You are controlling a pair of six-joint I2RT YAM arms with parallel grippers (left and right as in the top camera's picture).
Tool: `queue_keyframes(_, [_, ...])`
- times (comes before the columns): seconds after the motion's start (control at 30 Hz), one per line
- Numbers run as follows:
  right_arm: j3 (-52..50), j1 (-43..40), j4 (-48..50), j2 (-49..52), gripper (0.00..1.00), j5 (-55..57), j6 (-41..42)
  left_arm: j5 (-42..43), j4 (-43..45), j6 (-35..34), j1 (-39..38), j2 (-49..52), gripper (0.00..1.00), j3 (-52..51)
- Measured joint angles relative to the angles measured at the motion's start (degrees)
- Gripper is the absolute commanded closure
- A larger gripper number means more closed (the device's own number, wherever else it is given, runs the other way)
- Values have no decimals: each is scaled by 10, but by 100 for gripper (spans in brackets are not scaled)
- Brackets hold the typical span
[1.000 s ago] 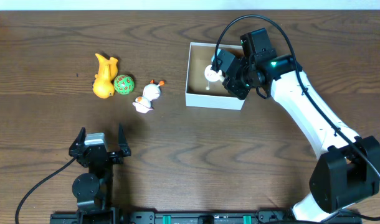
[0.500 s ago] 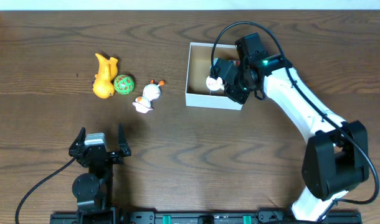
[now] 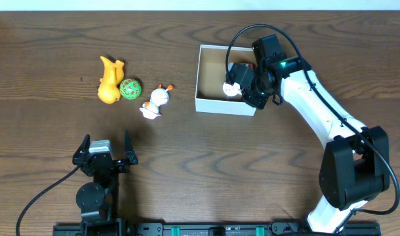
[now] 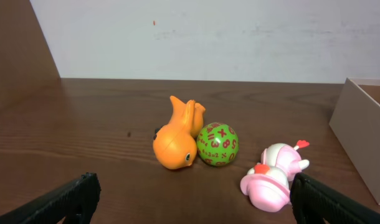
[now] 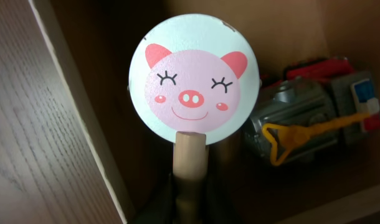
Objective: Pack container
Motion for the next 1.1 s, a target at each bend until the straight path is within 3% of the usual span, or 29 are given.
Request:
queue_keyframes(0.03, [0, 0, 1, 0, 62, 0, -3, 0, 0, 0, 0, 0, 2, 0])
queue_keyframes(0.13, [0, 0, 8, 0, 42, 2, -10, 0, 0, 0, 0, 0, 2, 0])
queue_keyframes(0.27, [1, 0, 32, 0, 31, 2, -12, 0, 0, 0, 0, 0, 2, 0])
queue_keyframes(0.4, [2, 0, 131, 0, 29, 2, 19, 0, 0, 0, 0, 0, 2, 0])
queue_keyframes(0.53, [20, -3, 207, 0, 25, 25, 122, 0, 0, 0, 0, 0, 2, 0])
queue_keyframes(0.77, [96, -50, 153, 0, 28, 158, 310, 0, 0, 0, 0, 0, 2, 0])
queue_keyframes(1.03, [101, -125, 128, 0, 24, 258, 369, 0, 0, 0, 0, 0, 2, 0])
queue_keyframes(1.1, [101, -140, 127, 0, 19, 264, 374, 0, 0, 0, 0, 0, 2, 0])
